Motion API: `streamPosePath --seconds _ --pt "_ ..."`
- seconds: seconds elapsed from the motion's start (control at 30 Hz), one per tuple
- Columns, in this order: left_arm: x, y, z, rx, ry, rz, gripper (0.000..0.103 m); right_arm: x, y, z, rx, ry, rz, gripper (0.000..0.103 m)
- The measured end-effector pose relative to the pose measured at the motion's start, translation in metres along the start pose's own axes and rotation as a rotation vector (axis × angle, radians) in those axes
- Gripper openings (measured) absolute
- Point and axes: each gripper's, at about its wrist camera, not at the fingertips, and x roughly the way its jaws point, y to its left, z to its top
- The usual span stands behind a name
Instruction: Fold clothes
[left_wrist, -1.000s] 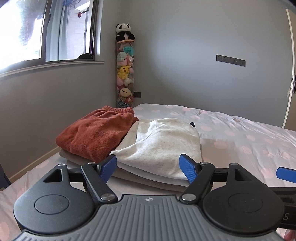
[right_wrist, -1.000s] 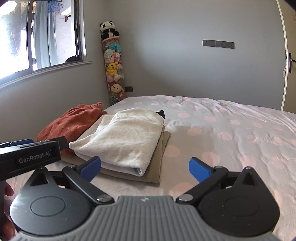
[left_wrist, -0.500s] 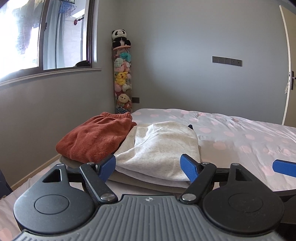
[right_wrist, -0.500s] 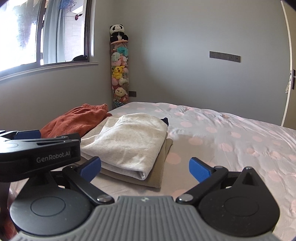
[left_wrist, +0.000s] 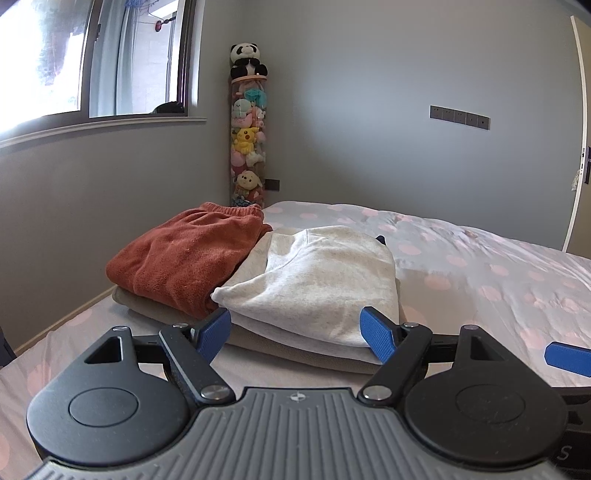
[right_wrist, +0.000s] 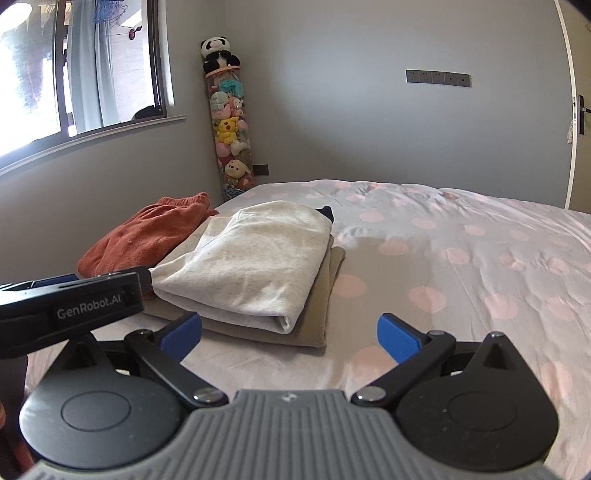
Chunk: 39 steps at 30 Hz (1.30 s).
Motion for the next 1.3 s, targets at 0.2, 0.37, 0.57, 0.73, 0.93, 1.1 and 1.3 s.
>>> streamPosePath --seconds 0.2,0.37,0.57,0.73,0.93,1.1,1.3 --pt "0.000 0.000 -0.002 0.004 0.012 0.017 0.076 0.001 -0.008 -0.002 0.019 0.007 -0.008 0.102" --pt "0.002 -0.008 -0.006 0.071 0.028 0.098 0.076 -0.002 -0.020 0.001 0.101 -0.002 0.005 0.102" --pt "0.002 -0.009 -0.008 0.054 0.043 0.088 0.076 -0.004 -0.018 0.001 0.080 -0.005 -0.010 0.102" --pt "0.003 -0.007 -0.009 0.041 0.058 0.080 0.076 -0.004 -0.015 0.000 0.068 0.004 -0.017 0.102" --pt "0.003 -0.004 -0.010 0.022 0.072 0.069 0.076 -0.005 -0.012 -0.002 0.055 0.007 -0.013 0.102" --pt "0.003 -0.004 -0.009 0.012 0.081 0.054 0.076 -0.007 -0.011 -0.004 0.046 0.006 -0.007 0.102" --pt "0.000 -0.007 -0.009 0.009 0.079 0.047 0.076 -0.011 -0.014 -0.005 0.052 0.000 -0.006 0.102"
